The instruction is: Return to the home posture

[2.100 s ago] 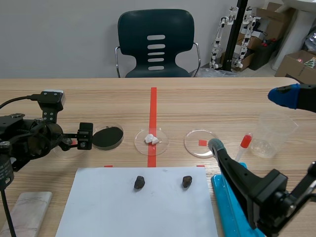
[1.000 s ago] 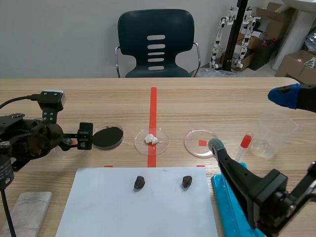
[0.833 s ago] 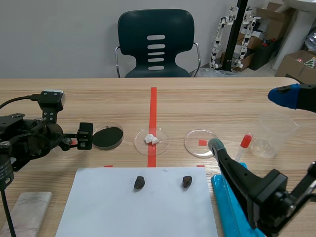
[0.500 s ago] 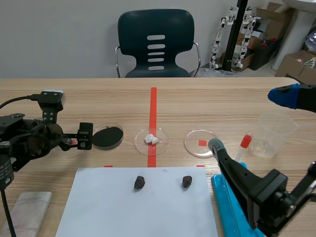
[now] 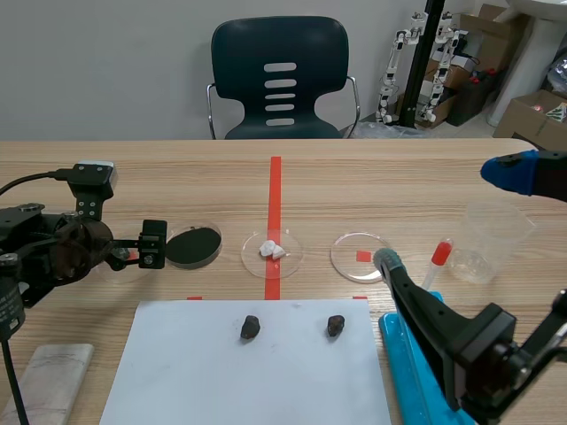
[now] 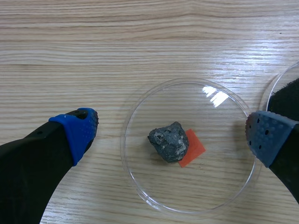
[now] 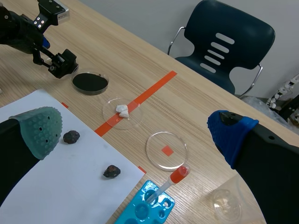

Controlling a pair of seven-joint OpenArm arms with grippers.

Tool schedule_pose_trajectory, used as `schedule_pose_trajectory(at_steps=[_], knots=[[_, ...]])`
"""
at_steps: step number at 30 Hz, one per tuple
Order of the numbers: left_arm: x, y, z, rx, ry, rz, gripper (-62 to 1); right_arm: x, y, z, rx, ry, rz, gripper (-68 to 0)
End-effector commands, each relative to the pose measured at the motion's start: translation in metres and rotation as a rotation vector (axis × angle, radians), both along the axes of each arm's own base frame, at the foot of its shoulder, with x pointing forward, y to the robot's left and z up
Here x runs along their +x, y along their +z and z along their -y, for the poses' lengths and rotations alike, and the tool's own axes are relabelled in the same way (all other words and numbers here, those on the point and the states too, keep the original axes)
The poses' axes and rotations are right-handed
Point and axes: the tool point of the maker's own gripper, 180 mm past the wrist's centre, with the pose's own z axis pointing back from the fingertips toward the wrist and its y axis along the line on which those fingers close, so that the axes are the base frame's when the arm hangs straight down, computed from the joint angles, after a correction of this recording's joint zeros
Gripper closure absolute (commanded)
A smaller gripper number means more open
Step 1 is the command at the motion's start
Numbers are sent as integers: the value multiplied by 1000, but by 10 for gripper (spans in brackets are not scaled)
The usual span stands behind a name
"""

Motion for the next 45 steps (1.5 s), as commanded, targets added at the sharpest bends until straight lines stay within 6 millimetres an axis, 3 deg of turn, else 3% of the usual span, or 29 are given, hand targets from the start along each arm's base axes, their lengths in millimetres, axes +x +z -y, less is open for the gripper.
schedule_pose_trajectory(at_steps=[1, 12, 16, 22, 28, 33, 39, 45], knots=[[10, 13, -1, -1, 3, 43, -623, 4, 12, -1, 19, -2, 40, -679], [9, 18, -14, 28, 0, 55, -623, 4, 13, -2, 23, -1, 47, -679], [8, 34, -2, 23, -80, 113, -623, 4, 14, 0, 19, -4, 51, -679], [-6, 73, 16, 42, -169, 251, -623, 5, 17, 1, 20, -5, 66, -679], [-39, 114, 46, 48, -309, 360, -623, 5, 17, 1, 20, -4, 65, -679], [-80, 151, 79, 22, -446, 479, -623, 5, 17, 2, 26, -16, 65, -679], [-130, 183, 111, -41, -584, 590, -623, 13, 17, 21, 58, -164, 61, -679], [-174, 211, 135, -138, -685, 686, -623, 9, 13, 16, 48, -142, 51, -679]])
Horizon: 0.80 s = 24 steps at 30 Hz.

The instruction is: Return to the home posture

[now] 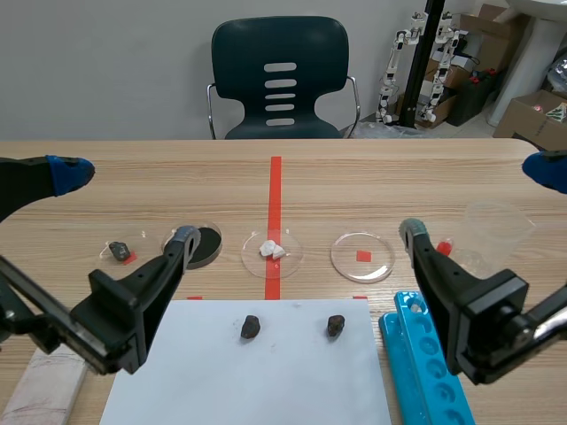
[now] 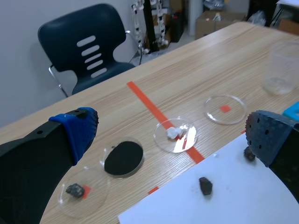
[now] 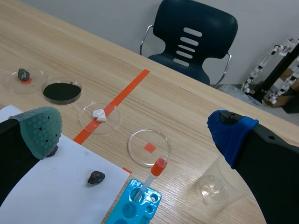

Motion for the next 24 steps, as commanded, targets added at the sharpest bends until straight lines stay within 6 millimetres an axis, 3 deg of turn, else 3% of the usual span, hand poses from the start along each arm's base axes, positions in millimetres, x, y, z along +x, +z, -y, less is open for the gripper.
schedule_pose_trajectory(at_steps=[1, 11, 24], knots=[[-7, 8, 4, -24, -21, 23, -623, 2, 9, -4, 0, 23, 26, -679], [-40, 21, 13, -103, -79, 36, -623, 1, 2, -4, -27, 35, -6, -679], [-38, 21, 7, -60, -55, 67, -623, -3, 0, -6, -33, 60, -19, -679]])
